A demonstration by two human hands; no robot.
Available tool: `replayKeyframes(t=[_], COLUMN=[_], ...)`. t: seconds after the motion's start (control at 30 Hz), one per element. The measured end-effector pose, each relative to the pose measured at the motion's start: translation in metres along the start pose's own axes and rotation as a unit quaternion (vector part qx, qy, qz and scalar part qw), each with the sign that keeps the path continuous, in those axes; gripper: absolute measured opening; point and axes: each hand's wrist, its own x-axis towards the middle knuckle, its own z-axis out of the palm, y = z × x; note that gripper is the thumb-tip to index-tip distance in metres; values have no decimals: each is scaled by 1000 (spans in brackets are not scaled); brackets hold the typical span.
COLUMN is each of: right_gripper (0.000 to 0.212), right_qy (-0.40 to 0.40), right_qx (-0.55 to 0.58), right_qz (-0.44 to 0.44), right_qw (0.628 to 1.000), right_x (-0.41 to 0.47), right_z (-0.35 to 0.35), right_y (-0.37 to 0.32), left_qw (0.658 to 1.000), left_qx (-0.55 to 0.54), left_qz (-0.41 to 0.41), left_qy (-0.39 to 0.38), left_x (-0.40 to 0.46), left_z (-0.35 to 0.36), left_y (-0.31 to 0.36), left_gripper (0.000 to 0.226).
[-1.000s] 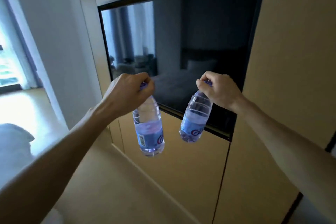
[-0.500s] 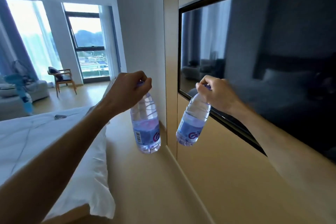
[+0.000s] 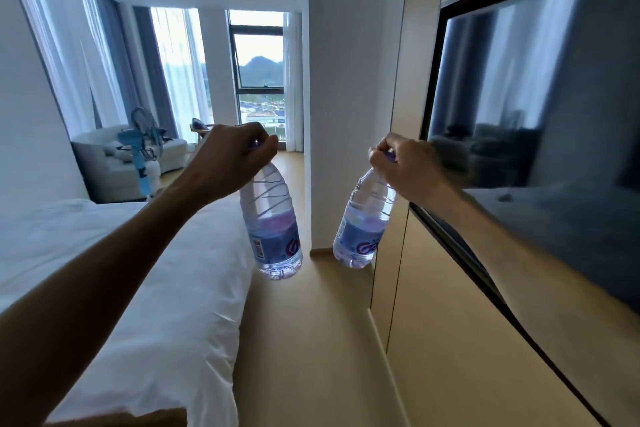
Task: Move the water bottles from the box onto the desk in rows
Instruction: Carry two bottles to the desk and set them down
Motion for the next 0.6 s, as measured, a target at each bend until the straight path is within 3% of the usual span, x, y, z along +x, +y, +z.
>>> replayKeyframes(t=[0.23,0.6], right_gripper=[24,22], right_qy=[-17,-35], right_qx=[0,32], right_qz=[-37,-63], right_qw=[999,997], right_x=[85,252], right_z=[71,198], right_y=[39,91], left_qw=[1000,999], left_qx=[17,32], left_qz=[-18,-12], left_qy=[-4,1], left_x=[50,155], left_z=[57,146], left_y=[-73,-218], left_gripper=[32,24])
